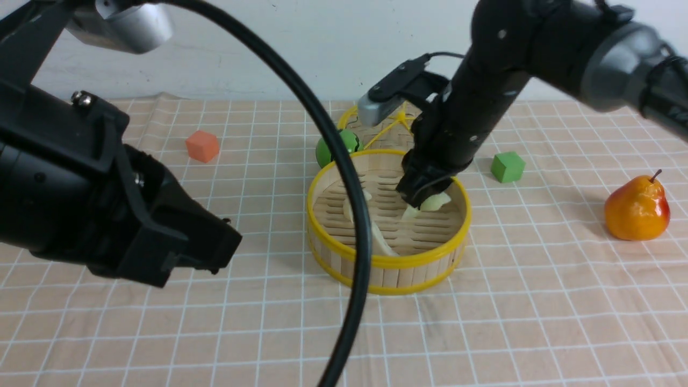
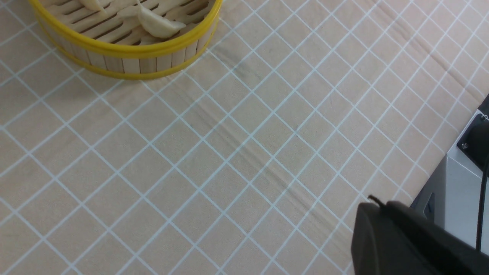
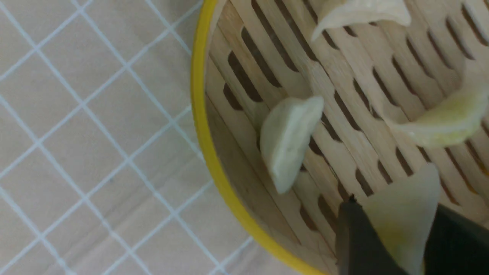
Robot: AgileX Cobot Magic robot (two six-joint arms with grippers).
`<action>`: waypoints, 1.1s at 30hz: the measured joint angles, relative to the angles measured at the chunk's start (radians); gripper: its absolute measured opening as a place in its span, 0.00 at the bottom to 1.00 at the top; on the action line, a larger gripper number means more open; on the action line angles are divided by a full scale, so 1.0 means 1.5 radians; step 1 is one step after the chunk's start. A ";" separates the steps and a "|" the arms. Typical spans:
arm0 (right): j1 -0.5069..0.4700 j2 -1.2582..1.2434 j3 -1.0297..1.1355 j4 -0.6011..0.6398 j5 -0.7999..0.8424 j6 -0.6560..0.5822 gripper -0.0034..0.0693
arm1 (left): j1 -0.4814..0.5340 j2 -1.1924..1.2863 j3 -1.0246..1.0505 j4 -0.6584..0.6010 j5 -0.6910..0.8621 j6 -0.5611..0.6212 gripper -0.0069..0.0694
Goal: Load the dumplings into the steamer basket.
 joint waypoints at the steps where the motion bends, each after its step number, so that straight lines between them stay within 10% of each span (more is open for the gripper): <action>1: 0.005 0.015 0.000 -0.008 -0.012 0.012 0.32 | 0.000 0.000 0.000 0.003 0.001 0.000 0.10; 9: 0.009 0.081 0.001 -0.030 -0.054 0.055 0.33 | 0.000 0.000 0.000 0.021 0.012 0.000 0.10; 19: 0.009 0.040 -0.016 -0.039 -0.006 0.070 0.65 | 0.000 -0.080 0.073 0.081 -0.009 -0.039 0.10; 33: 0.009 -0.258 -0.005 0.037 0.087 0.101 0.04 | 0.000 -0.465 0.400 0.211 -0.174 -0.283 0.11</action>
